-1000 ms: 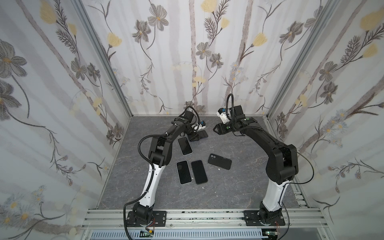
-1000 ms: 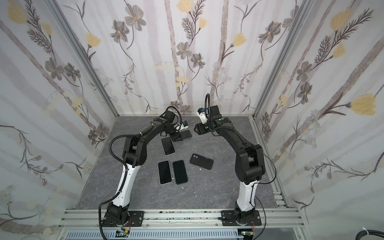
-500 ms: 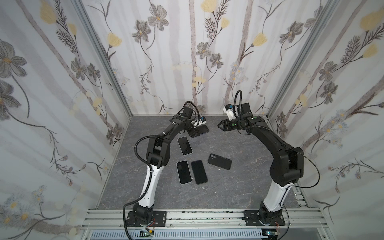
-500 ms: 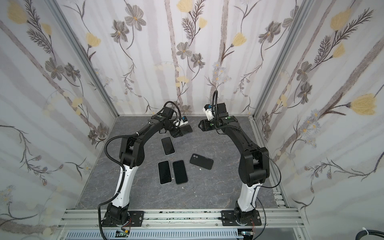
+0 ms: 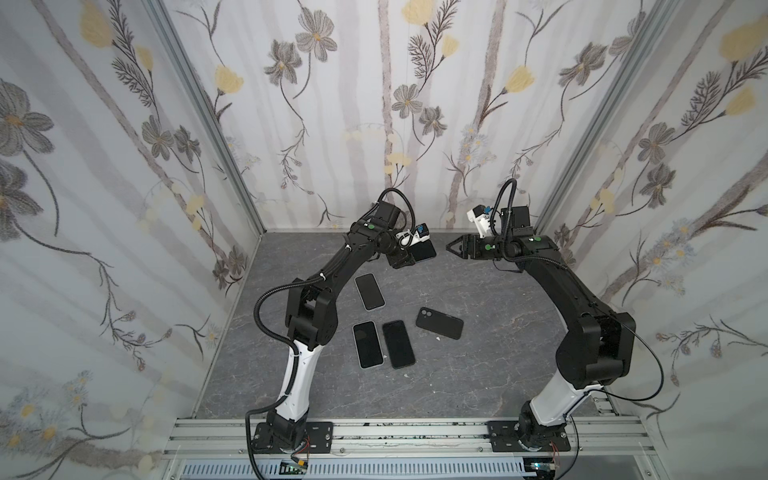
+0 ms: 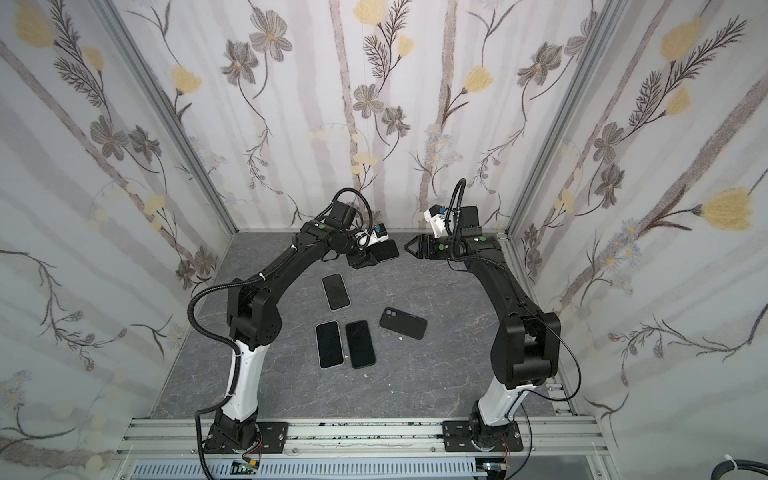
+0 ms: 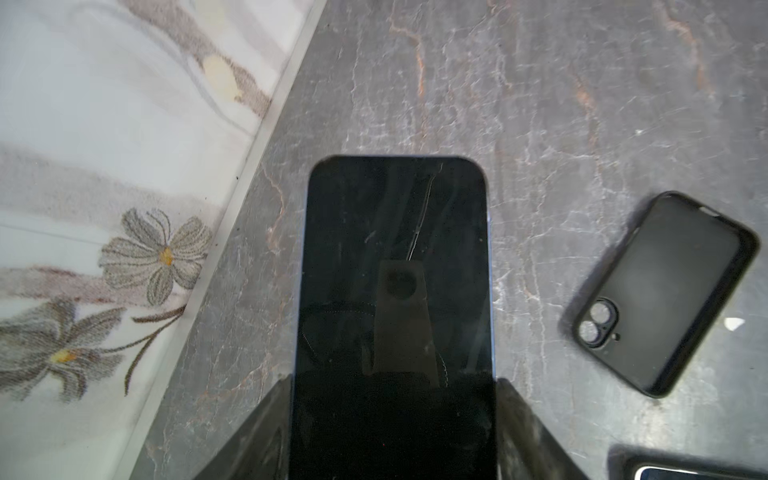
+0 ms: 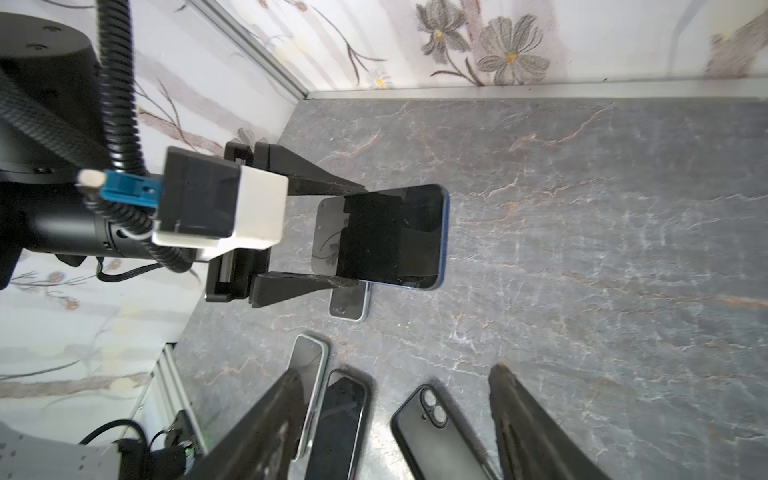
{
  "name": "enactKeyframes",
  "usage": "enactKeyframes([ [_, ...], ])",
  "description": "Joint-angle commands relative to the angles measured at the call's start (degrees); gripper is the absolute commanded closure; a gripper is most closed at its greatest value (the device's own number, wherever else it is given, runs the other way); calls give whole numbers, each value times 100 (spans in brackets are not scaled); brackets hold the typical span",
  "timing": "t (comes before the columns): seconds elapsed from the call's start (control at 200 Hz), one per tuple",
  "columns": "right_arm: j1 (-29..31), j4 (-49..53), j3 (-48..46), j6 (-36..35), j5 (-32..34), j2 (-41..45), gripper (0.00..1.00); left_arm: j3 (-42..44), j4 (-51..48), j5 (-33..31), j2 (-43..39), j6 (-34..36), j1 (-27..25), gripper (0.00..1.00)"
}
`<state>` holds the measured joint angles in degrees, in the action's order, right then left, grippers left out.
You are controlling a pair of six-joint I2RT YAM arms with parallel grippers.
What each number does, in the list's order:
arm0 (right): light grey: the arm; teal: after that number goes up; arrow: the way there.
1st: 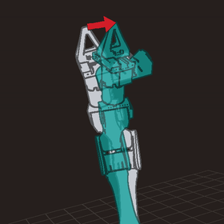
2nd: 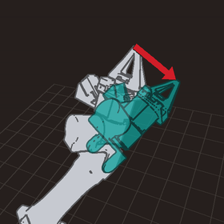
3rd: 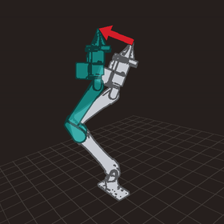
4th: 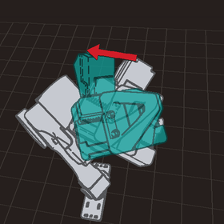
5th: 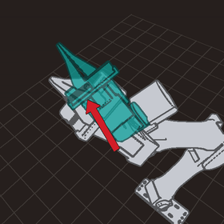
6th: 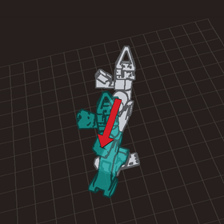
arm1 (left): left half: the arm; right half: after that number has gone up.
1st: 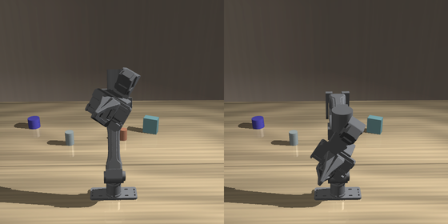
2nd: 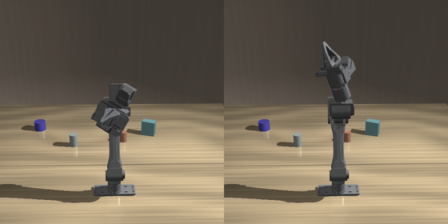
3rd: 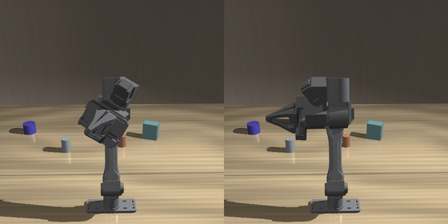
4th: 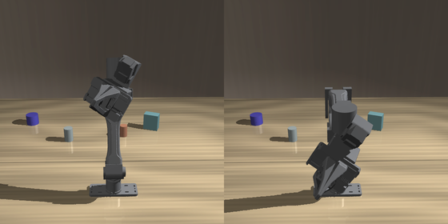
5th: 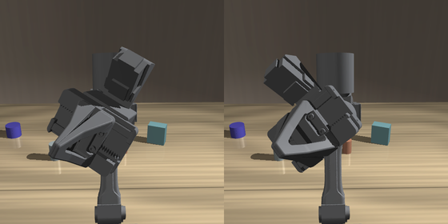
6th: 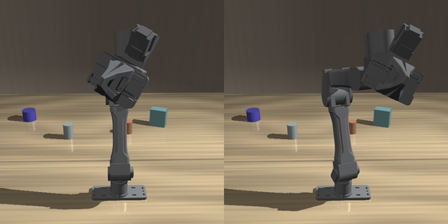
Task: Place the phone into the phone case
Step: 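Lift the blue-edged phone with the left gripper toward the right gripper, then grasp the phone's long edge with the right gripper while the left holds it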
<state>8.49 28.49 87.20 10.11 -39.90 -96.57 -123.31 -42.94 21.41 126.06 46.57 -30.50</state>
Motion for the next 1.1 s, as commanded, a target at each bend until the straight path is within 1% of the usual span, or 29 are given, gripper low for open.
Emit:
enactKeyframes([
  [0.0,-40,-63,-298,262,-423,303,29,87,-213,-93,-302,191,-204,60],
  [0.075,-82,-56,-590,281,-555,481,29,266,-236,-112,-548,201,-383,60],
  [0.095,-99,-54,-662,297,-615,684,29,310,-228,-127,-601,212,-437,60],
  [0.235,-171,-19,-1165,364,-1030,1166,31,730,-151,-119,-1072,190,-741,60],
  [0.385,-247,85,-1615,448,-1356,1571,32,1034,-138,-101,-1469,89,-1021,60],
  [0.535,-265,272,-1861,466,-1459,1870,34,1226,-171,-254,-1747,63,-1327,60],
  [0.739,-269,461,-2137,448,-1736,2264,41,1641,-90,-348,-2099,-6,-1561,60],
  [0.809,-269,422,-2287,455,-2072,2398,44,1845,17,-322,-2275,-25,-1629,60],
  [0.854,-265,374,-2400,485,-2280,2474,48,1991,115,-323,-2397,-34,-1676,60],
  [0.939,-269,339,-2592,527,-2559,2621,53,2250,237,-305,-2612,-63,-1768,60],
  [1.009,-268,210,-2736,656,-2743,2744,56,2367,234,-303,-2728,-71,-1835,60],
  [1.094,-268,-136,-2934,976,-2936,2916,60,2472,240,-350,-2838,-73,-1932,60],
])
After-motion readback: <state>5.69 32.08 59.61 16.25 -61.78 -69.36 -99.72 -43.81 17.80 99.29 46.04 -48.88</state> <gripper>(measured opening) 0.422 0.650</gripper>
